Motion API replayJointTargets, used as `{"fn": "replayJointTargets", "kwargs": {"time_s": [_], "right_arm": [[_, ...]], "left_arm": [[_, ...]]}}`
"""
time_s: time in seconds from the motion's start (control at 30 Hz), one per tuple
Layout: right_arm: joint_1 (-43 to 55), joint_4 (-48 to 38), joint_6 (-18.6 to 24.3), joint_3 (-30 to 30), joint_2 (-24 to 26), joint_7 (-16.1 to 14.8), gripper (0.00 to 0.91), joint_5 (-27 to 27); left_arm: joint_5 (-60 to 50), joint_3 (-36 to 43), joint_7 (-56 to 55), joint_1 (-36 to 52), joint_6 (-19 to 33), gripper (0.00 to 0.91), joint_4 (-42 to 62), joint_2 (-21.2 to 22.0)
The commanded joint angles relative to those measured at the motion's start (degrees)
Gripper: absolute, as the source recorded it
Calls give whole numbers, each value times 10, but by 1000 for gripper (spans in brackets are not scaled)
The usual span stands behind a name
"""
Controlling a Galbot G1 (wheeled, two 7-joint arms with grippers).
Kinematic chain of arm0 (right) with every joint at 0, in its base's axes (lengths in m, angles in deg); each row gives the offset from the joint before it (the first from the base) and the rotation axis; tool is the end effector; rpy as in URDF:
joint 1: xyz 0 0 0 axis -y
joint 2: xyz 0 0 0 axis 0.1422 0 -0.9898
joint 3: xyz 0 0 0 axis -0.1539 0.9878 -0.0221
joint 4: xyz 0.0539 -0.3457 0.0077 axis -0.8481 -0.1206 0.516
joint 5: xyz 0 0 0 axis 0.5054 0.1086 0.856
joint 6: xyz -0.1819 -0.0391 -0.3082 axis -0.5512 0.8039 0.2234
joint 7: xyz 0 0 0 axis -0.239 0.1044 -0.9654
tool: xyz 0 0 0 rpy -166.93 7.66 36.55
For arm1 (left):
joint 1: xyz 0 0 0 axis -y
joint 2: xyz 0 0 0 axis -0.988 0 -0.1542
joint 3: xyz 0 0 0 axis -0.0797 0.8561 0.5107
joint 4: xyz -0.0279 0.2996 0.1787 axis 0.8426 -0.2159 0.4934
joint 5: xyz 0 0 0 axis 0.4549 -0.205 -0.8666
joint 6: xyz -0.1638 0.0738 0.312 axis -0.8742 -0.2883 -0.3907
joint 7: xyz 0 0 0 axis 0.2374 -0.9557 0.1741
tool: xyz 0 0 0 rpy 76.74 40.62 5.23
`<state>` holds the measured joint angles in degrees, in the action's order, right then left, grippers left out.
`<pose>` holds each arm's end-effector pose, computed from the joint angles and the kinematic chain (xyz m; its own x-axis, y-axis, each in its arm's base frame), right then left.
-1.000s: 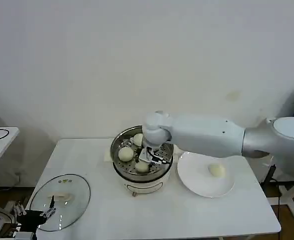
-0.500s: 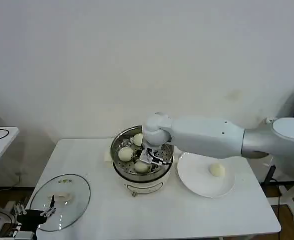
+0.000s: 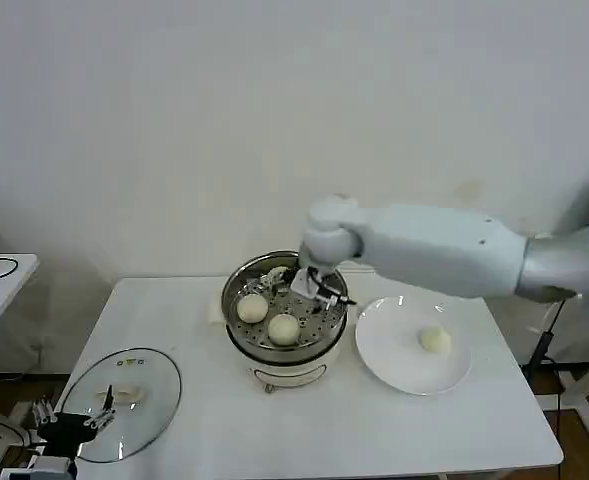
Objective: Take steamed baozi put them in steamer then cover it.
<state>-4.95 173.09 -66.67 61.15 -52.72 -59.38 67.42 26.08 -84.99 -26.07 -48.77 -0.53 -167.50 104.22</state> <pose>0.5127 0.1250 -0.0353 -0.3225 -0.2300 0.9182 -0.4263 -0.8308 -0.3579 0.1390 0.1541 -0.2989 -0.9404 -0.2319 0.2486 -0.0852 0.8686 0.4882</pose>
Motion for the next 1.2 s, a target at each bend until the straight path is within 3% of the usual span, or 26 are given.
{"fn": "replayJointTargets", "kwargs": {"time_s": [0.03,0.07,0.33,0.53,0.77,1.2], "right_arm": [[53,-2,-112,-20,135,-6,907,-23],[54,-2,-114,-19,138,-8,907,-24],[11,-1,-138,-36,299,-22,907,-31],[-97,-5,-143,-97,351,-23,907,-20],[-229,-30,-146,-191,348,-21,907,5],[-342,-88,-164,-236,283,-16,907,24]], "left_arm": [[2,4,1,3,0,907,-2,-11],[2,4,1,3,0,907,-2,-13],[5,12,1,8,-1,907,-4,-26],[5,15,1,5,0,907,-5,-32],[3,15,0,-1,1,907,-8,-30],[-4,14,0,-10,1,907,-5,-26]]}}
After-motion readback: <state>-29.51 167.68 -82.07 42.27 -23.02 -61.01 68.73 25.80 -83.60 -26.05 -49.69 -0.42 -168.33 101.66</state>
